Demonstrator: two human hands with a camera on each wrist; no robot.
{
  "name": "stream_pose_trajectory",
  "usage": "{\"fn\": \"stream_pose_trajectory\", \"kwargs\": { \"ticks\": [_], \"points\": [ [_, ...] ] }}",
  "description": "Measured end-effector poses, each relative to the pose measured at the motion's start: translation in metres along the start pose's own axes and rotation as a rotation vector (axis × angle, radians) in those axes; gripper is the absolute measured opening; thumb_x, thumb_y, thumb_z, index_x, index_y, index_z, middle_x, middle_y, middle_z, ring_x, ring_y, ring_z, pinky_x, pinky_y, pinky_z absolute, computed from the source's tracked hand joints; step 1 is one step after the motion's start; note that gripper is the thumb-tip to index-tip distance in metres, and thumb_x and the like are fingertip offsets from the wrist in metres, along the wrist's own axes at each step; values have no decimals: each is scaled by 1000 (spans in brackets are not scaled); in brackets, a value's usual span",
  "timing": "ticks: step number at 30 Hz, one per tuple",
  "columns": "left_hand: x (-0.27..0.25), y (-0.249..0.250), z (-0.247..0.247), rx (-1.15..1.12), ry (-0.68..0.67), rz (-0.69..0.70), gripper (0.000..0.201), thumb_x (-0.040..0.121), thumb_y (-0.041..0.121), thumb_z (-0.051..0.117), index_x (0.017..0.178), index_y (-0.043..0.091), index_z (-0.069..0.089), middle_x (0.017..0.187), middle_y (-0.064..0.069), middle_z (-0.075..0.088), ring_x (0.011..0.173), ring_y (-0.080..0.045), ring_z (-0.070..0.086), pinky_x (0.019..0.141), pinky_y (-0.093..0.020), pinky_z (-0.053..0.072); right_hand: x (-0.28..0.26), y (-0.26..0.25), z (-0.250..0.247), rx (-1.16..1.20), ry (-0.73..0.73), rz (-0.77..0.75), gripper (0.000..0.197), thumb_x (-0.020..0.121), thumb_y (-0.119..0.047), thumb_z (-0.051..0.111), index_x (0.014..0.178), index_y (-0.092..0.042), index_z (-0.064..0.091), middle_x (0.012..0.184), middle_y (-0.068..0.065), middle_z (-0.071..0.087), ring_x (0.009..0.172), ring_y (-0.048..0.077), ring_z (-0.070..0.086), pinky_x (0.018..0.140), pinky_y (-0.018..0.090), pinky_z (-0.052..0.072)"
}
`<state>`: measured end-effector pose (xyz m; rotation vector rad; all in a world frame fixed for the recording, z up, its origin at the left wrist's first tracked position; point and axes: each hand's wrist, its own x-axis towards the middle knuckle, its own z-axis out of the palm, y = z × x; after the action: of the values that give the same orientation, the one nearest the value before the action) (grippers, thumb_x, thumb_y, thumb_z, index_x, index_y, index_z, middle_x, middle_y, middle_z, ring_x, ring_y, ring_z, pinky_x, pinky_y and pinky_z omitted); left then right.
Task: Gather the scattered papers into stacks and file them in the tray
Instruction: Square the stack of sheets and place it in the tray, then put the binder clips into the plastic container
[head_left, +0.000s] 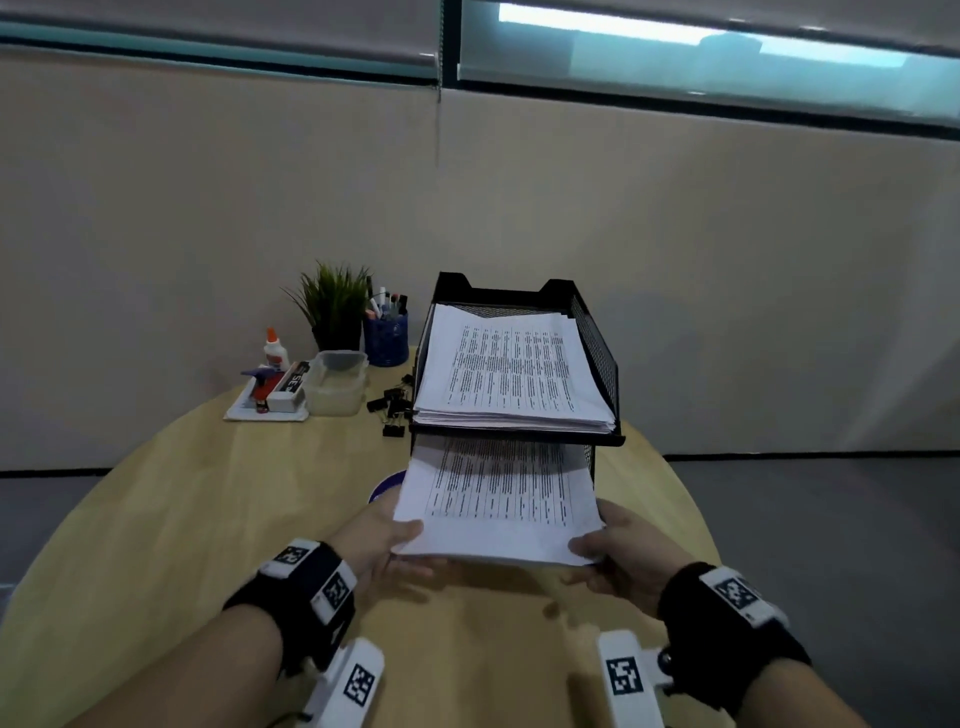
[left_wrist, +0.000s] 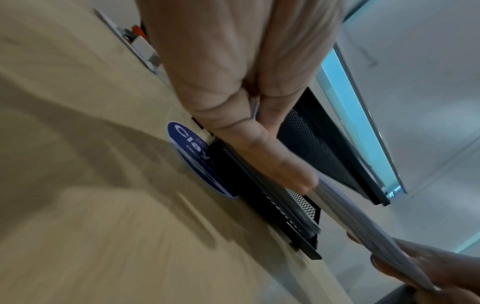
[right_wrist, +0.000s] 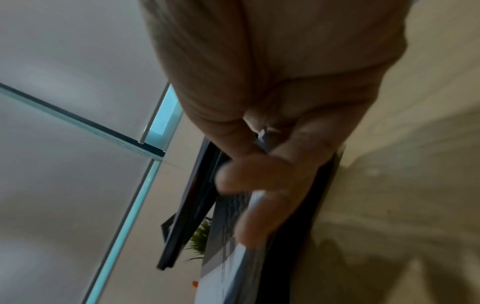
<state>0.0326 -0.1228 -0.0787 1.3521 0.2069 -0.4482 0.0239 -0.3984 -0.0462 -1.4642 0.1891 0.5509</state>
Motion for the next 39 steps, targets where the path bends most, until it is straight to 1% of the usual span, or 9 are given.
{"fn": "stream_pose_trajectory", "kwargs": {
  "ticks": [3,7,12,16,22,25,29,34,39],
  "points": [
    [21,20,8,102,43,37,35,95,4,50,126,17,43,94,-11,65,47,-16,64,41,-23,53,25,-6,-11,32,98,-41,40,92,14,45,127,-3,48,108,18,62,45,20,61,37,19,47],
    [49,41,11,41,19,61,31,94,-7,45,120,11,45,109,-13,56,53,-19,68,47,-21,55,55,-19,-19,96,220,-112,30,92,12,45,119,0,51,98,19,61,41,17,58,37,18,48],
    [74,46,13,11,144,114,27,92,-14,44,118,-6,44,99,-21,56,48,-17,67,48,-22,56,81,-31,-21,66,333,-180,29,87,20,43,86,-4,58,67,12,65,45,19,63,39,20,50],
    [87,36,10,194,297,188,22,88,-12,54,107,-2,52,100,-19,60,44,-11,64,45,-20,54,102,-22,-22,-79,476,-128,19,86,14,52,84,-3,61,74,17,67,54,29,62,51,31,56],
    [89,33,6,371,451,271,19,80,-5,66,88,11,57,77,-12,66,50,-21,62,62,-41,59,109,-20,-31,-315,615,-119,27,77,1,71,59,-10,55,59,14,66,46,24,58,53,33,51],
    [86,30,4,654,468,235,18,81,11,68,95,14,57,61,-5,63,47,-21,57,47,-24,49,106,-17,-30,-623,647,-71,31,74,-23,77,63,-15,49,66,12,65,57,26,62,55,32,51],
    [76,28,-2,1022,459,187,24,87,28,61,109,21,66,100,-8,69,81,-24,63,65,-22,44,91,-18,-25,-921,598,13,33,82,-44,66,71,-16,53,69,6,62,65,24,58,54,26,42],
    [53,24,-2,1076,319,193,46,89,26,60,133,17,50,114,-9,59,99,-22,59,74,-20,44,59,-21,-9,-982,487,-7,26,91,-35,54,102,-13,47,89,8,65,68,28,68,57,33,55],
    [10,20,-4,1016,415,241,24,87,26,62,110,17,63,115,-7,57,101,-20,56,83,-24,43,25,-18,15,-1069,400,-74,20,89,-31,58,98,-14,51,90,7,64,82,27,65,69,34,54]
  ]
}}
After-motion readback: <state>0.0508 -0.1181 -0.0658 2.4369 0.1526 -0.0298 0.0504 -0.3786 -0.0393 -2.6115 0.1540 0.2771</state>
